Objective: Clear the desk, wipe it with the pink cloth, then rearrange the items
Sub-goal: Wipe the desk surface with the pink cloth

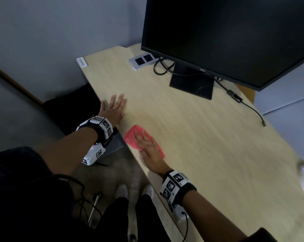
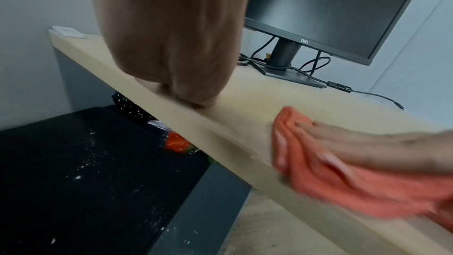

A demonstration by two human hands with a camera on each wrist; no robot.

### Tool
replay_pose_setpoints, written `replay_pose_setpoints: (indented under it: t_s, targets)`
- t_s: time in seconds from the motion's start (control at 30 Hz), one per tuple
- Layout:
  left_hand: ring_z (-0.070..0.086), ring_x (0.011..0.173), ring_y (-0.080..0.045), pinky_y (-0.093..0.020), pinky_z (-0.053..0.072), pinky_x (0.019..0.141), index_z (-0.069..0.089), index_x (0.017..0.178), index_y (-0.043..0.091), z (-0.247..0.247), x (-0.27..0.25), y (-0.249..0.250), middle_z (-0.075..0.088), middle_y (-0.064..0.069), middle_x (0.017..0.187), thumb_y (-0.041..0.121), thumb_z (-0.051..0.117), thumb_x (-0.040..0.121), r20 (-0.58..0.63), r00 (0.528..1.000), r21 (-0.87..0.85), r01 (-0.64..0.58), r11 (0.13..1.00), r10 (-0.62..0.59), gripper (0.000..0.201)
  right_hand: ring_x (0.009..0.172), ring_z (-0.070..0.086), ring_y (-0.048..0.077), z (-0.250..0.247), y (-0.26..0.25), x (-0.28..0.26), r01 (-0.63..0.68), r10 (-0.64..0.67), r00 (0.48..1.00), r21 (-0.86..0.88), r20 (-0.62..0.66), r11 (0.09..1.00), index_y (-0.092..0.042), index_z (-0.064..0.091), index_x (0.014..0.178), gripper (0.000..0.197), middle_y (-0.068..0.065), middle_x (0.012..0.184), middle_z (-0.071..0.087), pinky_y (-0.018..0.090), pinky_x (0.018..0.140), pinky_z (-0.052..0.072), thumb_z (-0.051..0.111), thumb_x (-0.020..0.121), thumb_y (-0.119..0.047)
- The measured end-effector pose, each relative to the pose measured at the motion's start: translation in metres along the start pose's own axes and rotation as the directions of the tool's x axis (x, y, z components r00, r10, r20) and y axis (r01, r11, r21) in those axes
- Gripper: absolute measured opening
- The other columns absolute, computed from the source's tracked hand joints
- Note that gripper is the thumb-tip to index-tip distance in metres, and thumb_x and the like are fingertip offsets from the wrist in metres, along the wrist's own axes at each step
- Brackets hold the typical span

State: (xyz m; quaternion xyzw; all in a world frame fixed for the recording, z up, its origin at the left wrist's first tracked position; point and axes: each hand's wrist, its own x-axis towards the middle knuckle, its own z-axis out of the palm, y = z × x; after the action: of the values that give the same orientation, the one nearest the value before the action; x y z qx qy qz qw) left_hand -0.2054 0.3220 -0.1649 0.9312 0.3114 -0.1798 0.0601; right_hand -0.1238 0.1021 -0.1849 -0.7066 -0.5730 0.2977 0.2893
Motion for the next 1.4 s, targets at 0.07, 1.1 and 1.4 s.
replay_pose_setpoints:
  t_s: [0.07,1.1,1.4]
  targets:
    - [-0.005,0.147,-0.025,-0.058,0.013,0.114,-0.006,0.151,0.017,0.000,-0.002,0.002,-0.014,-0.002,0.159,0.033,0.025,0.102,-0.003,1.000,0.016,0.016,1.000,-0.016,0.060,0.144,0.008,0.004,0.004,0.000,-0.010,0.060,-0.059,0.998,0.038,-0.022,0.997,-0.017,0.040,0.138,0.043,-0.008,0.148,0.030,0.023,0.115,-0.009,0.036,0.095,-0.018]
    - [-0.001,0.147,-0.025,-0.063,0.018,0.110,-0.001,0.151,0.015,0.015,-0.026,0.033,-0.007,-0.003,0.160,0.032,0.033,0.100,-0.038,0.996,0.056,-0.079,0.995,0.082,0.063,0.144,0.002,0.009,0.009,-0.016,-0.071,-0.062,0.065,0.995,0.048,-0.075,0.997,-0.016,0.030,0.144,0.056,-0.003,0.153,0.019,0.017,0.112,-0.011,0.022,0.091,-0.033]
    - [0.000,0.148,-0.024,-0.050,0.021,0.113,-0.004,0.151,0.014,0.009,-0.029,0.036,-0.011,-0.003,0.159,0.030,0.027,0.102,-0.036,0.997,0.120,-0.057,0.991,0.061,0.060,0.120,0.053,0.005,-0.028,-0.027,-0.099,-0.103,0.108,0.994,0.538,0.022,0.837,0.008,0.062,0.113,0.034,0.014,0.123,0.060,0.024,0.105,0.036,0.039,0.092,-0.003]
